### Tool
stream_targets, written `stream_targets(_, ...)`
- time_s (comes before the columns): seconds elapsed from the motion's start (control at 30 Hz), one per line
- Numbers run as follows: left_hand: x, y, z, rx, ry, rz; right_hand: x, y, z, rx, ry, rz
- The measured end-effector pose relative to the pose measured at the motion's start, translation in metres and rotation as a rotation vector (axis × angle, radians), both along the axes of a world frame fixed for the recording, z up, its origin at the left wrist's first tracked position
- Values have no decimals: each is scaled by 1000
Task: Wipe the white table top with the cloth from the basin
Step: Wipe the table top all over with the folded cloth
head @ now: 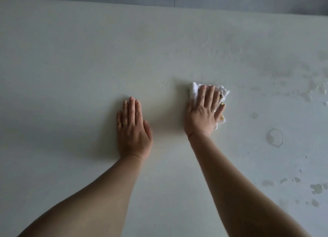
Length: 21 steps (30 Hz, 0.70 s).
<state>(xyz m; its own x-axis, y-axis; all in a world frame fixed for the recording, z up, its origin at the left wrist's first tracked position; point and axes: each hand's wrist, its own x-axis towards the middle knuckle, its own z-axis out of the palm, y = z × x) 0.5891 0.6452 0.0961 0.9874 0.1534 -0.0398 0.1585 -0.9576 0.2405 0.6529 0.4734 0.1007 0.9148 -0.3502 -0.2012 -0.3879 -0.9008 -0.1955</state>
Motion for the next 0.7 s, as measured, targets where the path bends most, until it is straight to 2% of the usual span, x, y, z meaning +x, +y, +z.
stream_targets(0.07,-1,1,0,11,2,-6,1,33,1,29,-20,44)
stream_targets(0.2,0,0,1,78,0,-6,-8,89,3,122,-39,450)
stream_targets(0.27,0,0,0,66,-8,-14,-3,79,3,125,-66,650)
stream_targets(0.33,-1,2,-1,21,-1,-12,14,47,0,99,-93,745)
stream_targets(0.4,-1,3,-1,11,2,-6,37,11,-3,61,-92,605)
stream_targets(0.47,-1,2,-1,11,6,-2,56,-15,-2,41,-68,343)
stream_targets(0.57,-1,1,-2,10,-3,1,70,-3,-1,33,-38,34)
stream_targets(0.63,-2,1,-3,12,2,-4,70,33,1,37,-23,-8)
stream_targets(0.7,-1,0,-3,20,-8,2,61,78,1,78,-51,184)
